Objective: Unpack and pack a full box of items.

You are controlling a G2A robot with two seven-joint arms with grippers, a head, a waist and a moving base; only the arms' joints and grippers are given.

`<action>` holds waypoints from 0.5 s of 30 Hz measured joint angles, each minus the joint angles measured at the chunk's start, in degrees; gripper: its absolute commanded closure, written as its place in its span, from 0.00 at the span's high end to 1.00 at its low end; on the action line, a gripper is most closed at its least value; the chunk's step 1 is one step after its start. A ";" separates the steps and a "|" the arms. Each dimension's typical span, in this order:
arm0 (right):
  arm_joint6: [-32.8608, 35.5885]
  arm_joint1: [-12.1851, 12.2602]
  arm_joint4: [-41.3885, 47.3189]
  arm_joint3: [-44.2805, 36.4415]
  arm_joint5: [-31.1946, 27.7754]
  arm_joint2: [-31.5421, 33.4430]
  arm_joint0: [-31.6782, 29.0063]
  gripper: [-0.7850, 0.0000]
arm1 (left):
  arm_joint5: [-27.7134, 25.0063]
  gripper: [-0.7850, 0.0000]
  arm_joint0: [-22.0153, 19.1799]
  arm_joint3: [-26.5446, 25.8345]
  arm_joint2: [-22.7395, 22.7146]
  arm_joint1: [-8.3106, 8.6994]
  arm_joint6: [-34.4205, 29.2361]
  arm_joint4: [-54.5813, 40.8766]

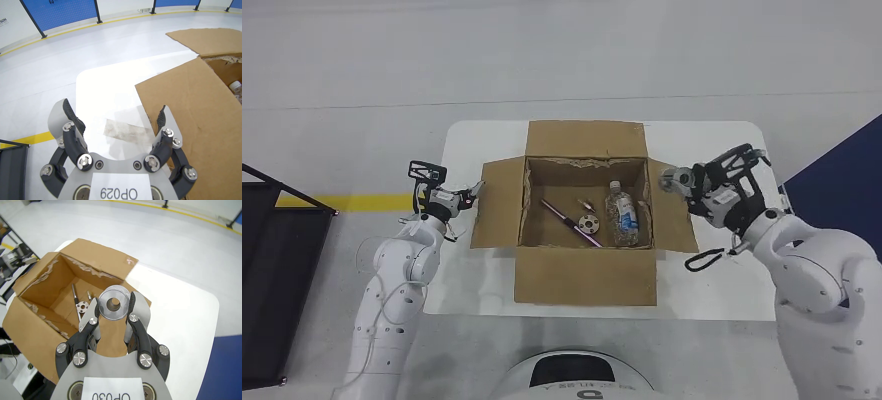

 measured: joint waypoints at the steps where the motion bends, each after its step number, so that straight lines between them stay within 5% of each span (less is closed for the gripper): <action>1: 1.10 0.08 -0.56 -0.66 -0.76 -1.69 0.98 0.00 | 0.00 1.00 0.00 0.00 0.00 0.00 0.00 0.00; 11: 5.11 -1.43 -2.52 11.54 1.02 -27.79 21.77 0.00 | 0.00 1.00 0.00 0.00 0.00 0.00 0.00 0.00; 15: 5.10 -1.47 -2.41 11.80 1.14 -28.13 22.09 0.00 | 0.00 1.00 0.00 0.00 0.00 0.00 0.00 0.00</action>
